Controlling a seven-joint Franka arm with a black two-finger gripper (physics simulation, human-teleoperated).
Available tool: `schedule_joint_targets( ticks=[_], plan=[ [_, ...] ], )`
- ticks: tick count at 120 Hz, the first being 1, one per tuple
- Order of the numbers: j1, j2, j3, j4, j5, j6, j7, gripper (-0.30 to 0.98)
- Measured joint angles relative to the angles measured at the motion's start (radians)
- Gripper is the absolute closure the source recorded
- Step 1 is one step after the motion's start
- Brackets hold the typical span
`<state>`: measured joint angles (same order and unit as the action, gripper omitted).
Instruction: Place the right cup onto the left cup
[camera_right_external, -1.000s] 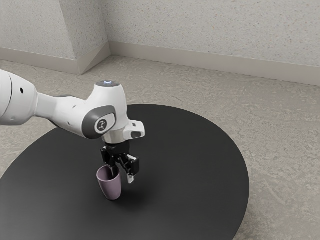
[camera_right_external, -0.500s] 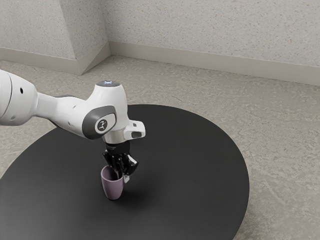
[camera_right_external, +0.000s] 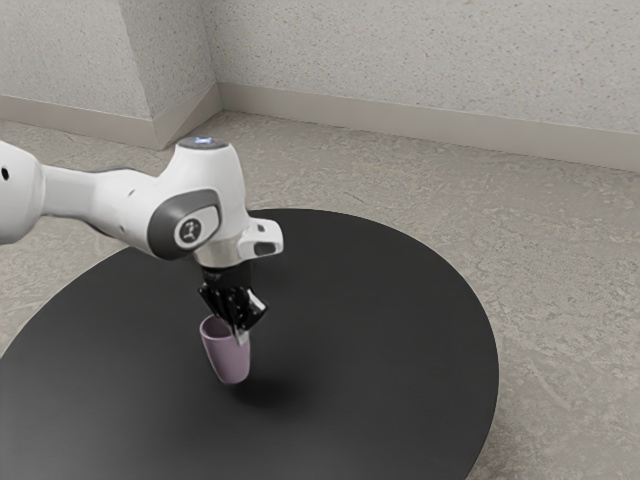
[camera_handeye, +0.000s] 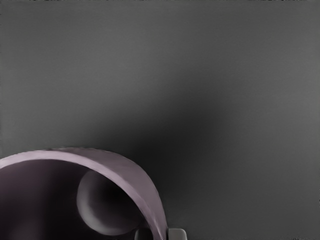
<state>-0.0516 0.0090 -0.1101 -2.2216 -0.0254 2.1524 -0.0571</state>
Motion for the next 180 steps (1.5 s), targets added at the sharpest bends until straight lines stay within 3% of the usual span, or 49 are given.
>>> schedule_joint_targets(
  ticks=[71, 149, 164, 180],
  plan=[
    [-0.037, -0.019, 0.03, 0.247, 0.034, -0.257, 0.004, 0.79],
    [-0.209, 0.008, 0.26, 0.318, 0.075, -0.329, 0.057, 0.79],
    [-0.172, 0.027, 0.289, 0.343, 0.075, -0.331, 0.075, 0.79],
    [-0.01, 0.078, 0.295, 0.414, 0.075, -0.341, 0.094, 0.79]
  ],
)
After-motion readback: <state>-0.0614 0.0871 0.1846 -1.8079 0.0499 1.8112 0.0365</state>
